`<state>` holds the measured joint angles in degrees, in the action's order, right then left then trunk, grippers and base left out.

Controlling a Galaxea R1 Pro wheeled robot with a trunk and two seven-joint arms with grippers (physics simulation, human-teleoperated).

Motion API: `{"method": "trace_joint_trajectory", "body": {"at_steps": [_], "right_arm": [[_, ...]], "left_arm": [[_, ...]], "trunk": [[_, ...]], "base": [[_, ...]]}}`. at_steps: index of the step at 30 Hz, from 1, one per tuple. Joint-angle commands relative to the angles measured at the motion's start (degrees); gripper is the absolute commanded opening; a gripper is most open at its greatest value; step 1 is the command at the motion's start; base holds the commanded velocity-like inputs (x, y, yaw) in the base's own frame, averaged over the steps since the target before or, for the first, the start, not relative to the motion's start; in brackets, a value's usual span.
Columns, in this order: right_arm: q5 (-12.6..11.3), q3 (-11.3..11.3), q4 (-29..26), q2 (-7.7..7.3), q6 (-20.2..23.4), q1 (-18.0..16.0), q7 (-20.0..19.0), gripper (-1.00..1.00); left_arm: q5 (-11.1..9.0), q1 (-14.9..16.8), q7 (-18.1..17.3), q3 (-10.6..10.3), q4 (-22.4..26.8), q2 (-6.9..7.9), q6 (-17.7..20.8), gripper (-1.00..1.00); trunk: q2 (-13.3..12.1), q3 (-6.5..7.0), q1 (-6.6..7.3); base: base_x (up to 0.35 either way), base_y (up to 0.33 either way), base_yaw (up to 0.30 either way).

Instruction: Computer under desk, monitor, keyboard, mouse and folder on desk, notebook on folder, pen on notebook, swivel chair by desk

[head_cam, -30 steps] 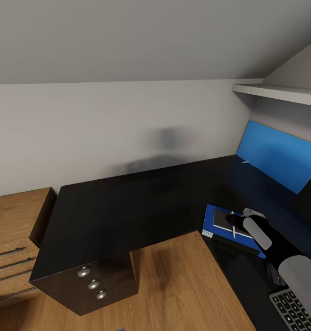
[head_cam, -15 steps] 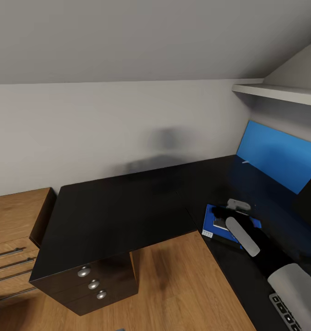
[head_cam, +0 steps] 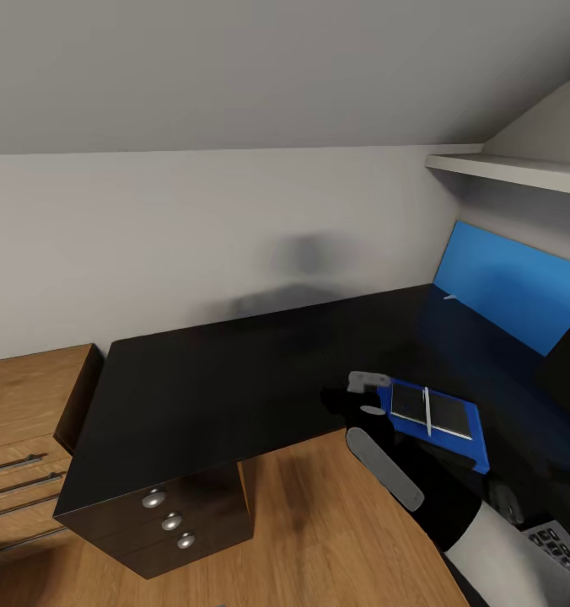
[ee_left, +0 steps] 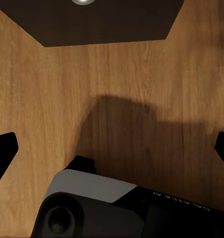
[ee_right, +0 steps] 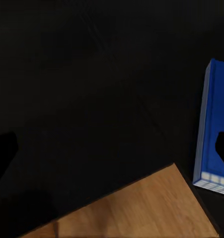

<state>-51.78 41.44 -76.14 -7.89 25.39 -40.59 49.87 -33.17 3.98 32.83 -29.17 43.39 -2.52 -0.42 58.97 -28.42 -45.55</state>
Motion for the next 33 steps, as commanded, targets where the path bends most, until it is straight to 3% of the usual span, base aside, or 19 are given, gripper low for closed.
{"method": "trace_joint_trajectory", "body": {"at_steps": [1, 5, 6, 10, 11, 13, 17, 25, 31, 32, 33], "right_arm": [[-0.3, 0.2, -0.4, -0.03, 0.2, 0.1, 0.5, 1.00], [-0.3, 0.2, -3.4, 0.07, 0.2, 1.0, 0.6, 1.00], [-0.1, 0.3, -3.5, 1.31, 0.2, 1.1, 1.0, 1.00], [0.1, 0.5, -3.5, 1.64, -0.4, 1.5, 1.7, 1.00], [0.2, 0.9, -3.6, 1.73, -1.0, 1.6, 2.0, 1.00], [0.4, 4.1, -3.8, 1.74, -3.2, 1.7, 2.4, 1.00], [0.6, 7.1, -3.8, 1.76, -5.2, 1.7, 2.3, 1.00], [0.5, 8.7, -3.5, 1.72, -6.5, 2.0, 2.5, 1.00], [2.7, 9.7, -3.7, 1.31, -11.5, 7.8, 3.6, 1.00], [5.0, 12.2, -2.2, 1.24, -14.3, 10.9, 4.1, 1.00], [5.4, 13.0, -1.5, 1.23, -14.9, 11.6, 4.1, 1.00]], "left_arm": [[-0.4, 0.0, 0.4, -0.2, -0.1, 0.05, 0.0, 1.00], [-0.4, 0.1, 0.3, 0.0, -0.9, 0.20, -0.1, 1.00], [-0.4, 0.1, 0.3, 0.0, -1.0, 0.23, 0.0, 1.00], [-0.4, 0.1, 0.2, 0.1, -1.0, 0.34, 0.1, 1.00], [-0.4, 0.1, 0.2, 0.1, -1.0, 0.47, 0.2, 1.00], [-0.4, 0.1, 0.2, 0.2, -1.0, 1.19, 0.2, 1.00], [-0.5, 0.1, 0.1, 0.2, -1.0, 2.09, 0.3, 1.00], [-0.6, 0.1, 0.5, 0.5, -1.0, 3.27, 0.3, 1.00], [-0.6, 0.1, 0.5, 2.0, -1.0, 4.04, 0.2, 1.00], [-0.5, 0.1, 0.6, 2.2, -1.0, 4.19, 0.1, 1.00], [-0.5, 0.1, 0.6, 2.3, -1.0, 4.21, 0.0, 1.00]], "trunk": [[0.0, -0.06, -0.01], [0.0, -0.06, -0.01], [0.0, -0.06, -0.01], [0.0, -0.04, -0.01], [0.0, -0.02, -0.01], [0.0, 0.13, -0.01], [0.0, 0.48, -0.01], [0.0, 1.20, -0.01], [0.0, 1.74, -0.01], [0.0, 1.77, -0.01], [0.0, 1.80, -0.01]], "base": [[0.000, 0.000, 0.000], [-0.138, 0.054, 0.007], [-0.299, 0.150, 0.237], [-0.302, 0.154, 0.263], [-0.304, 0.156, 0.262], [-0.305, 0.157, 0.091], [-0.305, 0.154, 0.027], [-0.314, 0.127, 0.004], [-0.327, 0.023, 0.000], [-0.107, 0.003, 0.000], [-0.086, 0.002, 0.000]]}}
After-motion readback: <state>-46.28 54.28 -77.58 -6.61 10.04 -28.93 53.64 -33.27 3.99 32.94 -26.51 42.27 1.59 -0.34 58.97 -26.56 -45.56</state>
